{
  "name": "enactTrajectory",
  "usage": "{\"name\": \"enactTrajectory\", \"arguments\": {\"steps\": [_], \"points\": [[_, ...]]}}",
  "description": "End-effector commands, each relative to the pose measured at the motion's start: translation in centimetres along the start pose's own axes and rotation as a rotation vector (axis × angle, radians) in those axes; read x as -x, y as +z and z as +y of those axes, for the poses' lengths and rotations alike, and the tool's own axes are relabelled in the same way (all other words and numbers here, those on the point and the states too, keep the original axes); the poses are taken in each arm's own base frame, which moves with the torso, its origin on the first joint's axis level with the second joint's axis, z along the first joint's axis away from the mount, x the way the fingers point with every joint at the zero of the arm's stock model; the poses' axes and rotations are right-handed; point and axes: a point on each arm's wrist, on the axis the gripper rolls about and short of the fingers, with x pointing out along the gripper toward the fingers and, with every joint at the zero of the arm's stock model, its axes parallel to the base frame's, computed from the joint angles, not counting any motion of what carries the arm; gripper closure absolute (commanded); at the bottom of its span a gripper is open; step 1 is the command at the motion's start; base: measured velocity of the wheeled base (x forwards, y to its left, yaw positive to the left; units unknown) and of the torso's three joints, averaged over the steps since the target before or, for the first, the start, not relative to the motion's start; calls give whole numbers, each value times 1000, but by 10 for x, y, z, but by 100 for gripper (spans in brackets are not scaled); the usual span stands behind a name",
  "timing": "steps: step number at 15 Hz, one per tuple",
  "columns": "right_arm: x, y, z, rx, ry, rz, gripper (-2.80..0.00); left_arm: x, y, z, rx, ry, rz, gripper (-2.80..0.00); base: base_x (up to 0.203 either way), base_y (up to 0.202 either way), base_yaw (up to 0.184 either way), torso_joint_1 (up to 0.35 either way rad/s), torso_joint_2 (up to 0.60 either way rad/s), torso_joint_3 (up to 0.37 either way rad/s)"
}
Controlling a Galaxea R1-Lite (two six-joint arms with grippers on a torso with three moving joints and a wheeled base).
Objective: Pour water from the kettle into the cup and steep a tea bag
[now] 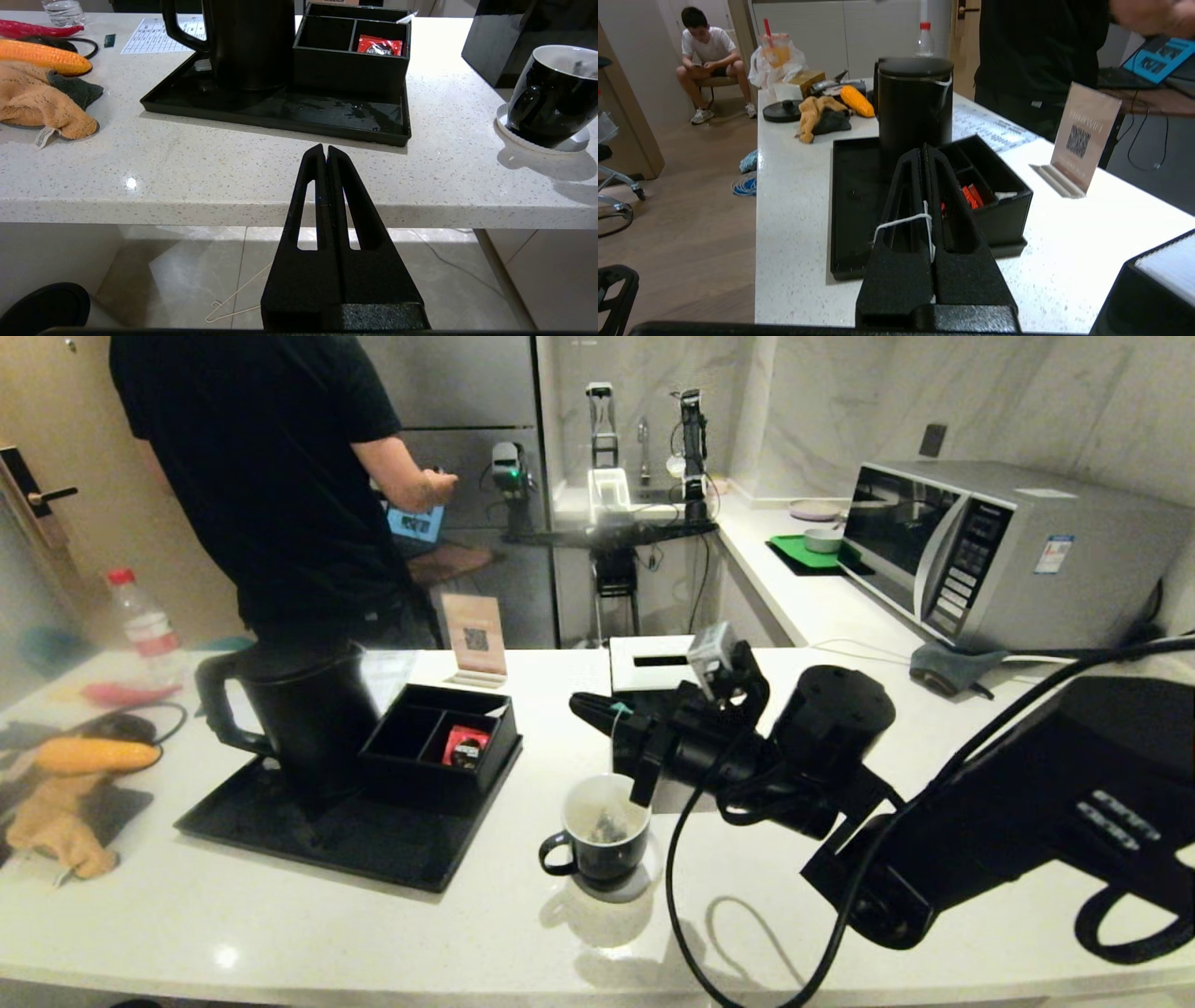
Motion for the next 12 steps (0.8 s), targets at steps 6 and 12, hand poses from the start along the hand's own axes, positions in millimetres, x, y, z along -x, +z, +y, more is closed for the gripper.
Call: {"name": "enactTrajectory", "arguments": {"steps": [6, 12], "points": [[-8, 22, -2, 17, 10, -63, 0, 0, 0, 0, 0, 0, -1, 0, 0, 0, 0, 0, 0, 0], [-5, -4, -3, -12, 6, -11, 0, 0, 0, 0, 0, 0, -1, 0, 0, 0, 0, 0, 0, 0]]}}
